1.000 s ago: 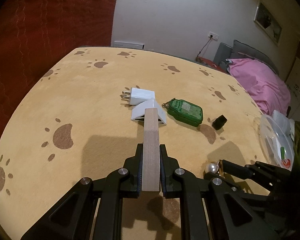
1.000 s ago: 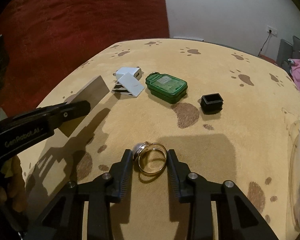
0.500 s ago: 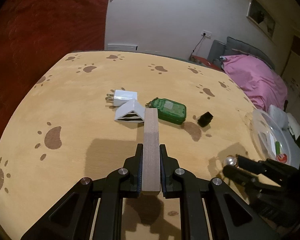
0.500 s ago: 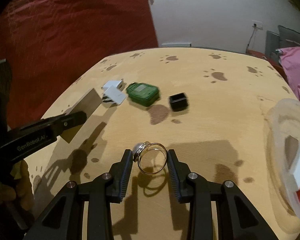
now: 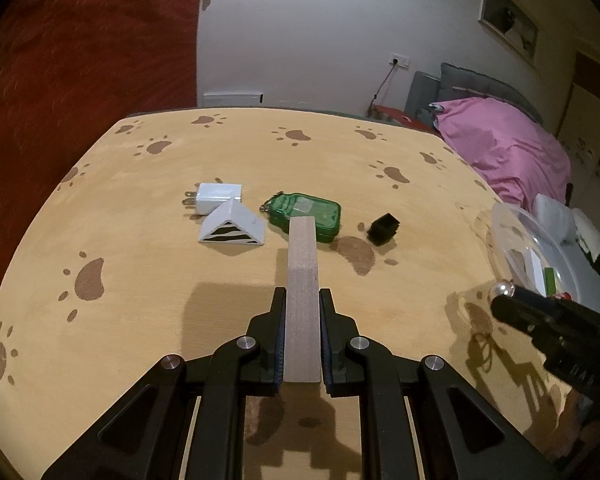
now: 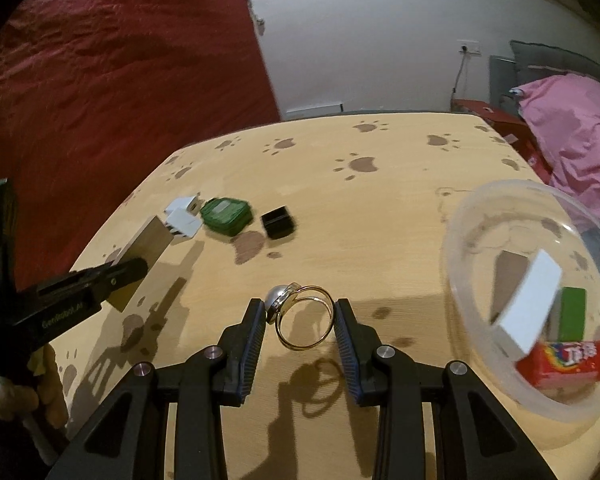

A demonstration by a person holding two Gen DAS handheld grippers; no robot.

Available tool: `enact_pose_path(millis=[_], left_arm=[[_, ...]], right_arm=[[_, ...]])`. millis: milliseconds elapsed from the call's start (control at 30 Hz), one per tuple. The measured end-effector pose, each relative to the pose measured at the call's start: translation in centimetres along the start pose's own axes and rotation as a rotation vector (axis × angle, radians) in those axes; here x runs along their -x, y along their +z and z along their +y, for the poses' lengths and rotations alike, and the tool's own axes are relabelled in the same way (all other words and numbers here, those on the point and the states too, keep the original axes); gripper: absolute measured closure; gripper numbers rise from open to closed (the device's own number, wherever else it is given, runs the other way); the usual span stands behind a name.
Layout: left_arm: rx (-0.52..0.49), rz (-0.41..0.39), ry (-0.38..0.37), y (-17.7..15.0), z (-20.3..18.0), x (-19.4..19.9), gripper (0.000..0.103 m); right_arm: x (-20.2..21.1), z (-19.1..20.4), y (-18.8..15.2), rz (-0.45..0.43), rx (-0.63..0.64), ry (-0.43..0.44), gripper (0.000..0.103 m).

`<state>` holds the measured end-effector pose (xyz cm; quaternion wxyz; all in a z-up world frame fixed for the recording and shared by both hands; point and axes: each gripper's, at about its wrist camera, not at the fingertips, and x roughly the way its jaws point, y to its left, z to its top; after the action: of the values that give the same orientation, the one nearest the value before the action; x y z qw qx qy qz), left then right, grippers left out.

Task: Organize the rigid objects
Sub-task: 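Carry the gold ring into the clear bowl and open the right tool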

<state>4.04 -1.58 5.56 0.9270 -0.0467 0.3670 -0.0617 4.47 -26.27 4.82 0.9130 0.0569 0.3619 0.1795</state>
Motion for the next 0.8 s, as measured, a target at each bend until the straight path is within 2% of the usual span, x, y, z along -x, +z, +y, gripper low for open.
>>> enact_pose_path(millis=[800], left_arm=[[-0.057, 0.005, -0.02, -0.4, -3.4, 0.1, 0.089]], right_arm=[[4.5, -8.6, -0.4, -0.107, -0.156, -0.163, 0.065]])
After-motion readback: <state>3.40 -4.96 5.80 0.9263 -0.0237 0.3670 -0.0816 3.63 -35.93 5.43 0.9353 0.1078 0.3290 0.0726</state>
